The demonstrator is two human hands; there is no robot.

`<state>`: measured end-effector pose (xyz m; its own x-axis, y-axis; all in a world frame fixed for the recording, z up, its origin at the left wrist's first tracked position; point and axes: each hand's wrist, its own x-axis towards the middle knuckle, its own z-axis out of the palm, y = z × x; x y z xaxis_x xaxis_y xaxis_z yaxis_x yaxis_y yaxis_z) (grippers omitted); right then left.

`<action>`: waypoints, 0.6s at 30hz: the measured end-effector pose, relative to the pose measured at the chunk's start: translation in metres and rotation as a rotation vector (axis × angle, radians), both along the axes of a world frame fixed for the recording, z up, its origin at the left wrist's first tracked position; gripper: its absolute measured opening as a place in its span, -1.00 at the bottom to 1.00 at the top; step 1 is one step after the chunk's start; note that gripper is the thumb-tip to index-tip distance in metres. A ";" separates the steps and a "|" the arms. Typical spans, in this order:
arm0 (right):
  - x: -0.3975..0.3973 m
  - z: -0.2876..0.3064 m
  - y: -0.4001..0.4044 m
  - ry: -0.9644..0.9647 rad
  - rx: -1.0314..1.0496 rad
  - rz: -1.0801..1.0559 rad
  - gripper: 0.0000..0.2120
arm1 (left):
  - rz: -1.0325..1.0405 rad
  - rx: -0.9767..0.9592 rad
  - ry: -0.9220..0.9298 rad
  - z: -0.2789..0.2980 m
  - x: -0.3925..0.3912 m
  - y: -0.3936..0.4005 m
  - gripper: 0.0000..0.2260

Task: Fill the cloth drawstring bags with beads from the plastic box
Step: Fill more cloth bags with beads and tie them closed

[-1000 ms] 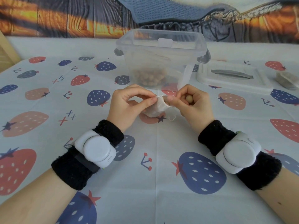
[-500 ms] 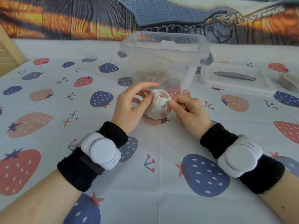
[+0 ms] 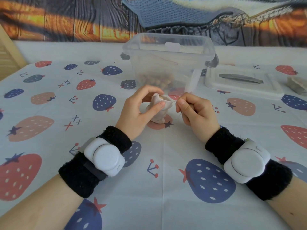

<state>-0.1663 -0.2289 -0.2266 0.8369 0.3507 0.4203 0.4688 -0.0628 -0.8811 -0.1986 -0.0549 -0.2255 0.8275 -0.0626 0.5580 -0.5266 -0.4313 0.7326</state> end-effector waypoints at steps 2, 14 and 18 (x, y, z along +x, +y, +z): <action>0.000 0.000 0.000 -0.002 0.006 -0.007 -0.76 | 0.008 0.011 -0.019 0.001 -0.001 0.000 -0.91; -0.005 0.004 0.000 0.001 0.087 -0.012 -0.75 | -0.079 -0.111 0.111 -0.002 -0.001 -0.004 -0.86; -0.005 0.006 0.000 0.011 0.137 -0.035 -0.74 | -0.101 -0.142 0.171 0.002 -0.004 -0.008 -0.89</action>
